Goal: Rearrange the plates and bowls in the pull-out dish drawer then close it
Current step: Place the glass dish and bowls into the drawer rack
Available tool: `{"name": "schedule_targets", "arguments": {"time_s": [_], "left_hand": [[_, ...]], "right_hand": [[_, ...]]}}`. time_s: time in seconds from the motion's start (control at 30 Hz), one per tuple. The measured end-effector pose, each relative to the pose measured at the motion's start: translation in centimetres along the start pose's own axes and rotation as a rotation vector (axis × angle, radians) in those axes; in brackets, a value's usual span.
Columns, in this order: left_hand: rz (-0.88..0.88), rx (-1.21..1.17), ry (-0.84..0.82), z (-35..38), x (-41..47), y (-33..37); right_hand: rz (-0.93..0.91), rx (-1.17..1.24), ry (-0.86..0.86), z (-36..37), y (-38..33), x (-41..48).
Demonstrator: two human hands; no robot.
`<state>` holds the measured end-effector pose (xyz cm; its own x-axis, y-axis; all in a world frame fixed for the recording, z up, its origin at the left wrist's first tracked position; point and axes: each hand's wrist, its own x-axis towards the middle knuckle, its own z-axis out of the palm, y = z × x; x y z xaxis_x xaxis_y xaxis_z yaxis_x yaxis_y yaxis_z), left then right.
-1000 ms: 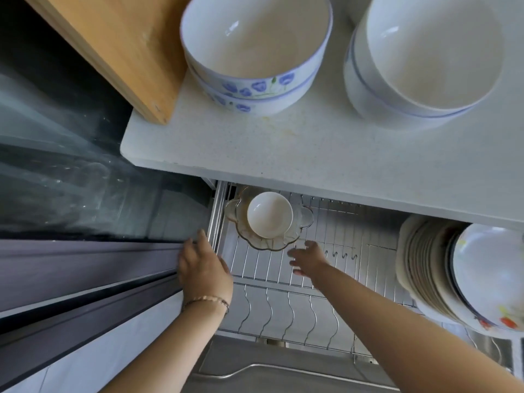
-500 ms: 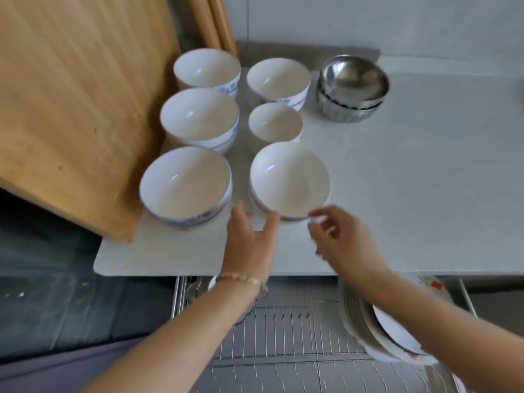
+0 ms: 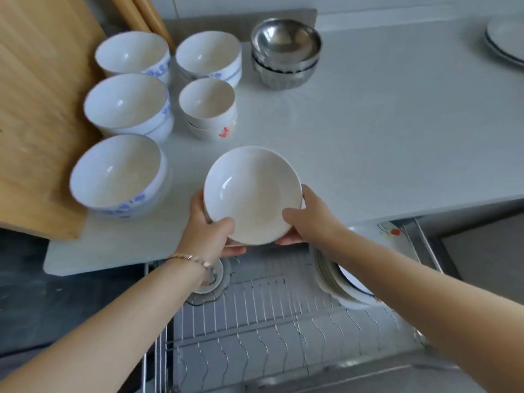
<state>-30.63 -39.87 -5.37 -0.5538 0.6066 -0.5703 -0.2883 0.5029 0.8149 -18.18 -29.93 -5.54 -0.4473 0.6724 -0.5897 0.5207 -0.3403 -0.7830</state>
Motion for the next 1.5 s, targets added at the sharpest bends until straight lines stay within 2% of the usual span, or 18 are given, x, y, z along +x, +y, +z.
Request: {"name": "schedule_targets", "arguments": {"time_s": [0.1,0.17,0.33,0.43,0.57,0.7,0.83,1.0,1.23,1.3,1.4,1.5], "left_hand": [[-0.027,0.153,-0.134,3.3,-4.9,-1.5],[-0.131,0.182,-0.220,6.2,-7.4,-2.3],[-0.244,0.453,-0.392,15.1,-11.0,-8.4],[-0.408,0.468,-0.396,20.5,-11.4,-13.5],[-0.547,0.395,-0.365,25.8,-10.7,-18.4],[-0.473,0.595,-0.354,30.5,-9.3,-21.8],[-0.434,0.593,-0.351,31.9,-7.4,-22.8],[-0.472,0.616,-0.368,34.2,-5.0,-23.9],[-0.508,0.649,-0.366,34.3,-3.7,-24.5],[-0.507,0.663,-0.396,34.0,-3.5,-24.2],[-0.506,0.665,-0.463,33.5,-2.9,-24.0],[-0.389,0.705,-0.537,33.2,-2.2,-23.6]], "right_hand": [[-0.041,-0.046,-0.024,-4.5,4.1,-4.3],[-0.020,-0.175,-0.039,-8.5,6.9,-7.1],[0.156,-0.477,-0.153,-17.4,14.5,-11.2],[0.321,-0.442,-0.212,-20.5,19.6,-11.3],[0.452,-0.484,-0.168,-22.8,25.7,-9.6],[0.533,-0.477,-0.121,-25.2,30.1,-7.0],[0.542,-0.463,0.019,-25.2,30.5,-5.3],[0.601,-0.525,0.097,-25.2,31.3,-3.7],[0.595,-0.539,0.136,-24.8,32.4,-3.5],[0.568,-0.657,0.101,-24.9,32.0,-3.5],[0.398,-0.873,0.073,-24.7,30.8,-2.6],[0.225,-0.901,-0.048,-24.8,29.6,-0.9]]}}
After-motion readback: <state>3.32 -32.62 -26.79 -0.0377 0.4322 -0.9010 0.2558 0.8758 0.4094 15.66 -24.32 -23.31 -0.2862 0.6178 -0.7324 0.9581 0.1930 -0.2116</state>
